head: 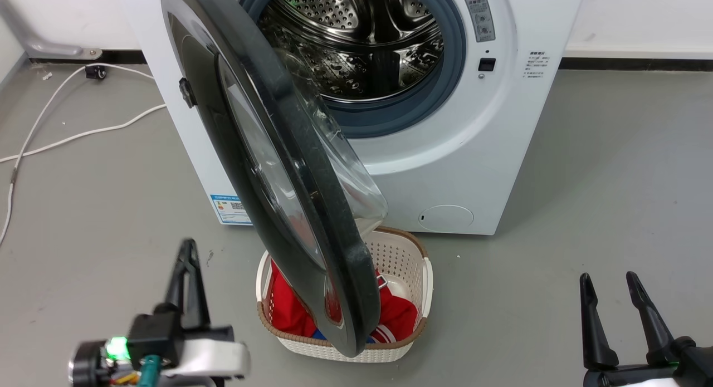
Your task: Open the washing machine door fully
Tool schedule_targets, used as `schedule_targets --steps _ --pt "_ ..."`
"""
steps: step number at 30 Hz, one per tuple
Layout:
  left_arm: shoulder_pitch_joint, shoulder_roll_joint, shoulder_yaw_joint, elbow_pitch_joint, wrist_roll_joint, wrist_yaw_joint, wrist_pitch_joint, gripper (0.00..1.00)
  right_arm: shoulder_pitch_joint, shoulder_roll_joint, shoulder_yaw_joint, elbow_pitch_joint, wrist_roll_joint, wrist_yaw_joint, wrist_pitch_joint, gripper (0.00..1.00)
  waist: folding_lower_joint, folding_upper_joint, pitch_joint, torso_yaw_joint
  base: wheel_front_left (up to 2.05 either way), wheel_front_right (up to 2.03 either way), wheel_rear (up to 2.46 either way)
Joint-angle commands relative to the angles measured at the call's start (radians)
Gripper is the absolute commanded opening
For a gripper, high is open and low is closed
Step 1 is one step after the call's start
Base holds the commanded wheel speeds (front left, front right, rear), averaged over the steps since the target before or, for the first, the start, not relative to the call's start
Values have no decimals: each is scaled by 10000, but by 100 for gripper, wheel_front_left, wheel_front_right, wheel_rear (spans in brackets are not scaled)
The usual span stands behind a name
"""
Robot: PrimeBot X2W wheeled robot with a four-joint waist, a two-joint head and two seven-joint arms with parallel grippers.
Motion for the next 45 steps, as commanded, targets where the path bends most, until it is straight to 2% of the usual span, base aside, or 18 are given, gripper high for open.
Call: schedule_targets --steps 1,9,20,29,45 --pt "-154 97 73 -207 89 34 -27 0 -30 36 14 13 17 1 -21 100 0 -1 -13 -15 0 0 0" --pt "-804 491 38 -2297 524 91 -26 0 -12 35 32 75 41 1 -21 100 0 -1 -111 -47 0 0 0" --pt "-1869 716 -1323 -3977 980 -260 -24 0 94 34 102 137 91 1 -21 100 0 -1 -245 -28 0 0 0" --pt "-2488 534 -2670 -4068 1023 -602 -24 0 117 35 150 154 93 1 -21 100 0 -1 -238 -126 0 0 0" --pt "-2571 151 -5017 -2961 740 -995 -24 0 -52 35 88 198 110 1 -21 100 0 -1 42 -214 0 0 0"
